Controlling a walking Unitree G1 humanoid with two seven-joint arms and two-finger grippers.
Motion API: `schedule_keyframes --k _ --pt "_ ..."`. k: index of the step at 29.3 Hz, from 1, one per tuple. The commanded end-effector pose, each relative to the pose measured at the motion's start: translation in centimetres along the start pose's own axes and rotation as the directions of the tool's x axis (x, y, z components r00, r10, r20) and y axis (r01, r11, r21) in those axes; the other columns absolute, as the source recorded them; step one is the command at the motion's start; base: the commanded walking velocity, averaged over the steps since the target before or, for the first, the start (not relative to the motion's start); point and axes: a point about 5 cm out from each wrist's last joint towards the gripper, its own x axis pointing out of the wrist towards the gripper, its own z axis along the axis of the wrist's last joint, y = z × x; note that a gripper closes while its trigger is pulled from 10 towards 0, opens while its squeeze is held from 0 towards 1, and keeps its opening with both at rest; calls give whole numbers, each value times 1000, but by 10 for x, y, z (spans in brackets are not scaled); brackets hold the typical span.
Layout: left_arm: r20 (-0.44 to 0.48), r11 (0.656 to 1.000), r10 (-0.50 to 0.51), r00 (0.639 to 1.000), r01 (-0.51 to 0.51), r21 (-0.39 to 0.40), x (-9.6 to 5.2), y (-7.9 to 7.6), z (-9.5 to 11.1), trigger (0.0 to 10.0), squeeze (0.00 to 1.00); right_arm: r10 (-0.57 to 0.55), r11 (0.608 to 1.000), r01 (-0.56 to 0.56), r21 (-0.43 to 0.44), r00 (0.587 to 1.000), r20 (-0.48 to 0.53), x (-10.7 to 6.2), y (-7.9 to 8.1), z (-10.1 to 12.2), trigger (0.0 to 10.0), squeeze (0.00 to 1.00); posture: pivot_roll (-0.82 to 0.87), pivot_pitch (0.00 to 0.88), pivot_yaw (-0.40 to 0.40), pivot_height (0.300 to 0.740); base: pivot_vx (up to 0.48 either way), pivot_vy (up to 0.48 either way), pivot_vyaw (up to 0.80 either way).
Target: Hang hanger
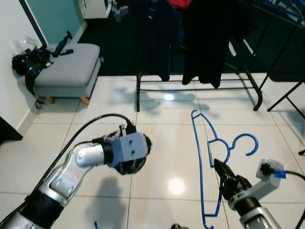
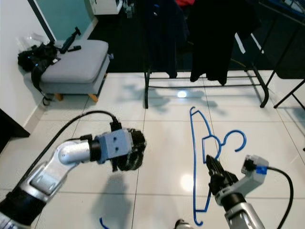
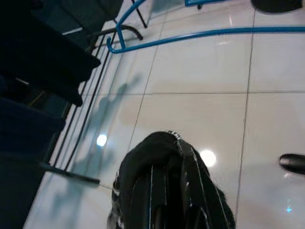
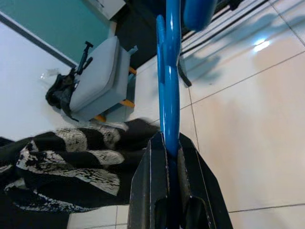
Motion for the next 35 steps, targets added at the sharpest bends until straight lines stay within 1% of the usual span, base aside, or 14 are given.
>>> schedule_keyframes --k 1,2,3,4,6,11,20,22,29,31,32,33,34,35 --pt "-19 988 -15 1000 17 155 -2 10 0 10000 0 0 1000 0 9 1000 -19 0 -1 -6 10000 0 -90 147 73 740 0 0 0" --pt "-52 972 -31 998 42 232 -3 14 -4 10000 0 3 1000 -3 11 1000 -20 0 -1 -6 10000 0 -91 142 75 740 0 0 0" --pt "-52 972 -31 998 42 232 -3 14 -4 10000 0 3 1000 -3 11 1000 -20 0 -1 -6 10000 0 -91 142 75 740 0 0 0" --pt "-86 941 -48 995 74 330 -3 18 -8 10000 0 9 1000 -9 11 1000 -21 1 0 -7 10000 0 -93 139 77 740 0 0 0" --pt "-86 941 -48 995 74 330 -3 18 -8 10000 0 9 1000 -9 11 1000 -21 1 0 -7 10000 0 -93 139 77 740 0 0 0" --pt "-57 892 -41 998 62 448 2 25 -5 10000 0 32 999 -32 10 999 -23 1 1 -7 10000 0 -91 137 79 740 0 0 0" --pt "-48 879 -62 997 77 470 5 29 -9 10000 0 48 999 -47 16 998 -30 2 2 -8 10000 0 -89 141 87 740 0 0 0" --pt "-30 874 -56 998 63 482 5 30 -11 10000 0 48 999 -47 20 998 -29 2 2 -8 10000 0 -89 143 88 740 0 0 0" --pt "-26 863 -50 998 56 503 6 32 -11 10000 0 50 999 -49 21 998 -35 3 2 -8 10000 0 -87 144 88 740 0 0 0" --pt "-29 798 46 999 -19 602 6 46 -14 10000 0 53 998 -52 21 997 -50 4 2 -10 10000 0 -88 141 91 740 0 0 0" --pt "-29 798 46 999 -19 602 6 46 -14 10000 0 53 998 -52 21 997 -50 4 2 -10 10000 0 -88 141 91 740 0 0 0" --pt "-23 777 75 997 -44 628 5 50 -15 10000 0 55 998 -54 20 997 -54 4 2 -10 10000 0 -88 141 91 740 0 0 0" --pt "-4 742 108 994 -78 666 5 55 -14 10000 0 54 998 -53 16 997 -61 4 2 -10 10000 0 -88 141 91 740 0 0 0" --pt "9 723 123 992 -96 684 5 57 -13 10000 0 53 999 -52 13 996 -65 4 2 -11 10000 0 -88 141 91 740 0 0 0"
